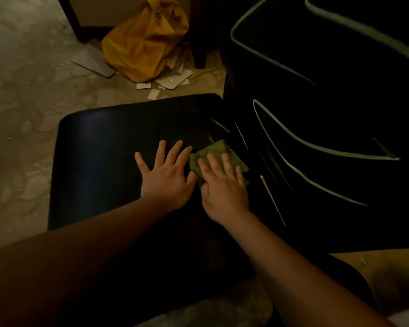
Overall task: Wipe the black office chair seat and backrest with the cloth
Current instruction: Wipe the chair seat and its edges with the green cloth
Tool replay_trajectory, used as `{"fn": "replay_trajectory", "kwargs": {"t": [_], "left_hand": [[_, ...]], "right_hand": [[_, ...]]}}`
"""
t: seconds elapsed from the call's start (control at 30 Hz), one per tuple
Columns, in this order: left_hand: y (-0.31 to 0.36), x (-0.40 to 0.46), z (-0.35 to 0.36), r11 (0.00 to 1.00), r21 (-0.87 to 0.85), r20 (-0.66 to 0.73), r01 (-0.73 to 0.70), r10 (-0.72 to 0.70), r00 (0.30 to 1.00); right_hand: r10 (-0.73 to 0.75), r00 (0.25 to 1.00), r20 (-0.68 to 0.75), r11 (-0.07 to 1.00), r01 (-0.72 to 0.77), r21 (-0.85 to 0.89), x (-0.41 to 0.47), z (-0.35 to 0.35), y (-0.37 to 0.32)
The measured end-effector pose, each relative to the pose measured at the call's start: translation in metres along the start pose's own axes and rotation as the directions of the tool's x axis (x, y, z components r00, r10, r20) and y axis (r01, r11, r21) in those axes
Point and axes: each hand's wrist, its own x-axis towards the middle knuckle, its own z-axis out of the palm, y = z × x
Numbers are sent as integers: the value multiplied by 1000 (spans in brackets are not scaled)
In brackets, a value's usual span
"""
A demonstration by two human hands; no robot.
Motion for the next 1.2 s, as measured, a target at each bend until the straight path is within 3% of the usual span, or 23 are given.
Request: {"fn": "replay_trajectory", "kwargs": {"t": [0.13, 0.3, 0.4, 0.57, 0.7, 1.0, 1.07, 1.2], "left_hand": [[-1, 0, 1, 1000, 0, -7, 20, -20, 1000], [-1, 7, -6, 1000, -14, 42, 28, -27, 999], [-8, 24, -14, 1000, -9, 28, 8, -8, 1000], [-19, 64, -20, 1000, -18, 67, 4, -3, 998], [-21, 65, -13, 1000, 5, 7, 13, -14, 1000], [-39, 74, -22, 999, 43, 27, 13, -14, 1000], [-44, 72, -20, 999, 37, -7, 40, -40, 999], [-45, 72, -14, 999, -3, -35, 37, -37, 999]], "right_hand": [[-60, 998, 4, 998, 60, 30, 20, -4, 8], [242, 967, -83, 963, -229, 143, 53, -12, 24], [308, 950, -43, 945, -301, 131, 62, -16, 17], [-24, 1000, -5, 999, 24, 28, 64, -9, -12], [-33, 998, -44, 999, 35, 28, 78, -7, -6], [289, 955, -65, 955, -282, 97, 131, -23, 6], [218, 972, -88, 976, -217, 16, 130, -22, -7], [-77, 996, -34, 996, 75, -58, 137, -12, -30]]}}
